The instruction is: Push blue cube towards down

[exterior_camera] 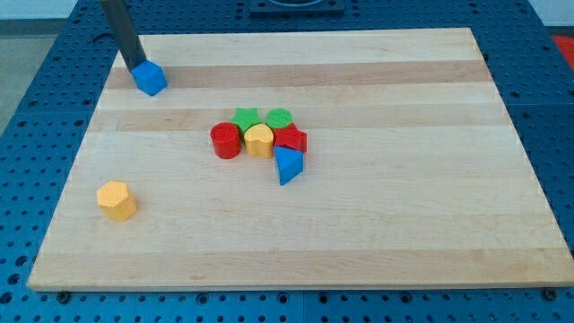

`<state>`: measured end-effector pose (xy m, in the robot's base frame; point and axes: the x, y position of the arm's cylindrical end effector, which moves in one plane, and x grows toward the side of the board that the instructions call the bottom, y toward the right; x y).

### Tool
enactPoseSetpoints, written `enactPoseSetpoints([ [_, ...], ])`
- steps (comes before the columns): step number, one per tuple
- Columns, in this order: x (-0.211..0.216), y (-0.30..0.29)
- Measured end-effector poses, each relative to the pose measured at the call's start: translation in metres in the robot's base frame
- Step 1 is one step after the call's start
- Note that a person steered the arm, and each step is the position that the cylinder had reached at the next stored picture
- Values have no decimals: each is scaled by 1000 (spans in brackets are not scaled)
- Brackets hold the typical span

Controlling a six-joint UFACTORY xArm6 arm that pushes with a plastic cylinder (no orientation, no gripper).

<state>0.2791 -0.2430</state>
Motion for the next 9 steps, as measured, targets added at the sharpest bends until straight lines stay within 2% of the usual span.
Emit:
enactPoseSetpoints([
  [2,64,57],
  [5,67,89],
  [6,81,82],
  [9,69,60],
])
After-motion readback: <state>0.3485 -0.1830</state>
